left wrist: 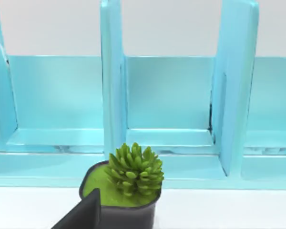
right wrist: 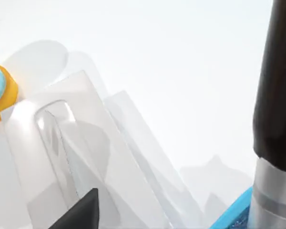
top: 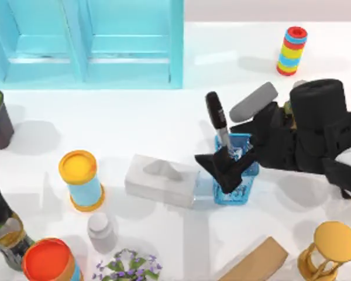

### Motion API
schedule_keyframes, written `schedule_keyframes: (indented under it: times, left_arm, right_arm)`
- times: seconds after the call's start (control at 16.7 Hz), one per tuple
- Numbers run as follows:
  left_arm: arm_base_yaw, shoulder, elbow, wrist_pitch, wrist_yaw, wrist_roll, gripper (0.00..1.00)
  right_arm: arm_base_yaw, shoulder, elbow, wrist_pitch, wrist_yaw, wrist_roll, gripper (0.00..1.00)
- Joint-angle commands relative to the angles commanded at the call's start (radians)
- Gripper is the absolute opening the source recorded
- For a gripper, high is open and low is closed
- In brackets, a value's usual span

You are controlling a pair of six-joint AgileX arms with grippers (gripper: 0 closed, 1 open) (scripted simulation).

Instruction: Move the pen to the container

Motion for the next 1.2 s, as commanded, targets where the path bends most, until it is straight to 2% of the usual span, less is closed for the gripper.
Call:
schedule_keyframes:
  times: [0.42, 1.2]
  left_arm:
    - [0.000, 0.000, 0.000, 0.000, 0.000, 0.000, 1.00]
    - [0.000, 0.000, 0.000, 0.000, 0.000, 0.000, 1.00]
  right_arm:
    - [0.011, 0.057, 0.025, 0.039, 0.018, 0.012, 1.00]
    - [0.011, 0.057, 0.025, 0.039, 0.018, 0.012, 0.02]
